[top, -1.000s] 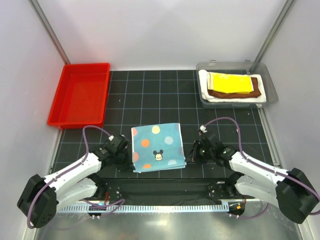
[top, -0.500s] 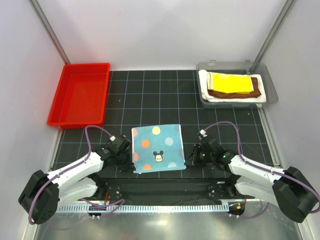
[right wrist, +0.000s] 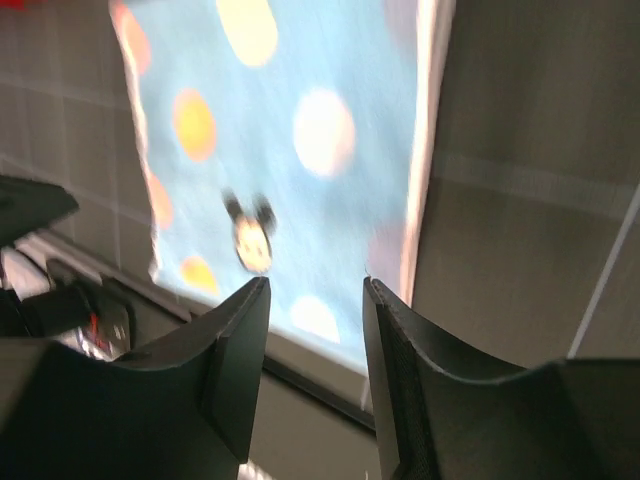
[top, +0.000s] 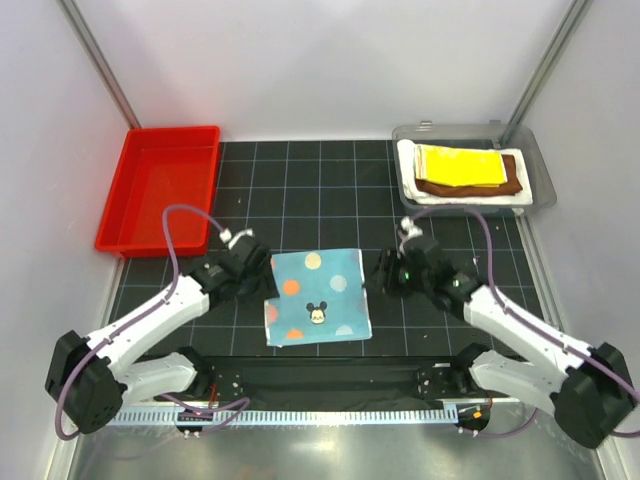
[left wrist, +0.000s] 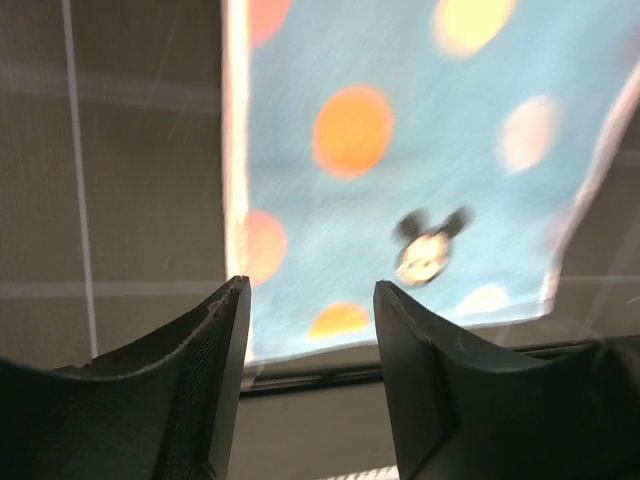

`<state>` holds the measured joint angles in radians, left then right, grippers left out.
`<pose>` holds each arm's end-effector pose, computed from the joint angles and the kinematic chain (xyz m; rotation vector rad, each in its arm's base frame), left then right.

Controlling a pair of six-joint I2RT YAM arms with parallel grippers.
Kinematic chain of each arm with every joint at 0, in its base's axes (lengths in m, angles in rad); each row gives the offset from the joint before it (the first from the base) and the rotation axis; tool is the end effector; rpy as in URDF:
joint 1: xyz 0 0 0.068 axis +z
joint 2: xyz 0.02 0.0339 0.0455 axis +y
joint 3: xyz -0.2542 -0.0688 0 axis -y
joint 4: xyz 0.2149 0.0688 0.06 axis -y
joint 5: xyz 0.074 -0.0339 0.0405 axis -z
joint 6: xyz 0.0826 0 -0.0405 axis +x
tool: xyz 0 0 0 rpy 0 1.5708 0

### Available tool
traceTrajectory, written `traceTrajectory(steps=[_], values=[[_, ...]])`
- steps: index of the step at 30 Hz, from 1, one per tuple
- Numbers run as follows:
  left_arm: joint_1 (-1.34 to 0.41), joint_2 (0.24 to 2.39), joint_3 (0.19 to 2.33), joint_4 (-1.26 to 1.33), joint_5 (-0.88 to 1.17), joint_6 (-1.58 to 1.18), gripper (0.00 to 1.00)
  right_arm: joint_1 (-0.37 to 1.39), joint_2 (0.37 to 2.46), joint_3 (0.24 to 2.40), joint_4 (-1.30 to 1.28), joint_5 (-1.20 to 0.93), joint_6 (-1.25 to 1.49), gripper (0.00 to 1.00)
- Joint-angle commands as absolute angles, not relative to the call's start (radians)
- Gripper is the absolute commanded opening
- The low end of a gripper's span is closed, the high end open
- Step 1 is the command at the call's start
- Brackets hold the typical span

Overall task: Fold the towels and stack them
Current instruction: Fold the towel

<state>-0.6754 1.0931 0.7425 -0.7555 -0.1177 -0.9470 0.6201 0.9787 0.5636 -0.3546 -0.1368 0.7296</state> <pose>0.1586 -0.1147 0.1823 -0.4052 2.6857 -0.3558 0.1651 0.1317 0.1842 0.0640 2.4831 0.7897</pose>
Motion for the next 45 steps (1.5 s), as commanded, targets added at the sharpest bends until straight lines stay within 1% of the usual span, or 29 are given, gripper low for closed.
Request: traceTrajectory(steps=[1,2,3,4,5,6,7,8,9,10,11,12,13,14,15,16,17,18,19,20,21,24,28,30,34,38,41,45], values=[[-0.619,1.146,0.922,-0.714,-0.224,-0.732,0.57,0.504,1.147,0.806,-0.348,-0.179,0.470,0.48],[-0.597,1.201,0.984,-0.691,-0.198,-0.601,0.55,0.473,1.201,0.900,-0.350,-0.304,0.421,0.48],[-0.569,1.227,1.012,-0.657,-0.134,-0.544,0.54,0.424,1.320,0.955,-0.373,-0.343,0.340,0.48],[-0.545,1.264,1.041,-0.644,-0.095,-0.496,0.52,0.413,1.374,1.010,-0.400,-0.372,0.290,0.47],[-0.485,1.323,1.108,-0.634,-0.028,-0.403,0.50,0.404,1.425,1.122,-0.464,-0.411,0.241,0.45],[-0.460,1.357,1.138,-0.620,0.041,-0.365,0.50,0.394,1.530,1.176,-0.498,-0.431,0.194,0.44],[-0.439,1.383,1.169,-0.609,0.114,-0.326,0.50,0.390,1.579,1.228,-0.565,-0.446,0.104,0.44],[-0.401,1.435,1.186,-0.591,0.158,-0.242,0.50,0.387,1.641,1.343,-0.615,-0.483,0.059,0.44],[-0.387,1.460,1.212,-0.559,0.194,-0.195,0.51,0.376,1.740,1.395,-0.655,-0.512,0.014,0.44],[-0.373,1.486,1.227,-0.554,0.265,-0.152,0.51,0.377,1.794,1.446,-0.691,-0.541,-0.027,0.45],[-0.364,1.544,1.242,-0.555,0.302,-0.112,0.50,0.374,1.840,1.541,-0.772,-0.576,-0.105,0.45],[-0.342,1.571,1.270,-0.569,0.361,-0.030,0.50,0.371,1.880,1.584,-0.808,-0.616,-0.135,0.45],[-0.331,1.601,1.284,-0.580,0.408,-0.005,0.49,0.368,1.958,1.623,-0.843,-0.626,-0.161,0.46],[-0.322,1.627,1.299,-0.598,0.464,0.042,0.47,0.367,1.989,1.693,-0.912,-0.630,-0.226,0.46],[-0.302,1.691,1.339,-0.650,0.480,0.101,0.47,0.367,2.026,1.727,-0.948,-0.623,-0.253,0.46],[-0.296,1.725,1.370,-0.690,0.494,0.142,0.45,0.367,2.060,1.767,-1.025,-0.620,-0.287,0.48],[-0.285,1.761,1.397,-0.733,0.524,0.168,0.44,0.364,2.130,1.845,-1.064,-0.620,-0.316,0.49],[-0.270,1.831,1.422,-0.799,0.537,0.187,0.43,0.361,2.160,1.876,-1.095,-0.646,-0.363,0.50],[-0.262,1.857,1.469,-0.820,0.560,0.214,0.40,0.356,2.187,1.906,-1.150,-0.658,-0.388,0.50],[-0.256,1.883,1.482,-0.827,0.583,0.216,0.39,0.351,2.231,1.937,-1.166,-0.675,-0.406,0.50],[-0.253,1.903,1.500,-0.845,0.604,0.224,0.39,0.348,2.244,1.943,-1.179,-0.683,-0.438,0.50],[-0.252,1.982,1.560,-0.917,0.536,0.271,0.38,0.339,2.284,1.944,-1.206,-0.678,-0.480,0.52],[-0.239,2.032,1.569,-0.940,0.532,0.304,0.31,0.327,2.342,1.970,-1.255,-0.667,-0.523,0.51],[-0.236,2.057,1.597,-0.969,0.537,0.316,0.31,0.321,2.362,1.983,-1.273,-0.684,-0.531,0.50],[-0.218,2.051,1.563,-0.956,0.489,0.316,0.31,0.321,2.381,1.999,-1.249,-0.675,-0.519,0.45],[-0.209,2.054,1.574,-0.962,0.505,0.322,0.31,0.321,2.401,2.026,-1.242,-0.683,-0.525,0.44],[-0.206,2.059,1.557,-0.962,0.473,0.327,0.30,0.321,2.411,2.037,-1.249,-0.707,-0.535,0.43],[-0.204,2.074,1.557,-0.968,0.480,0.327,0.29,0.324,2.411,2.023,-1.239,-0.726,-0.543,0.42]])
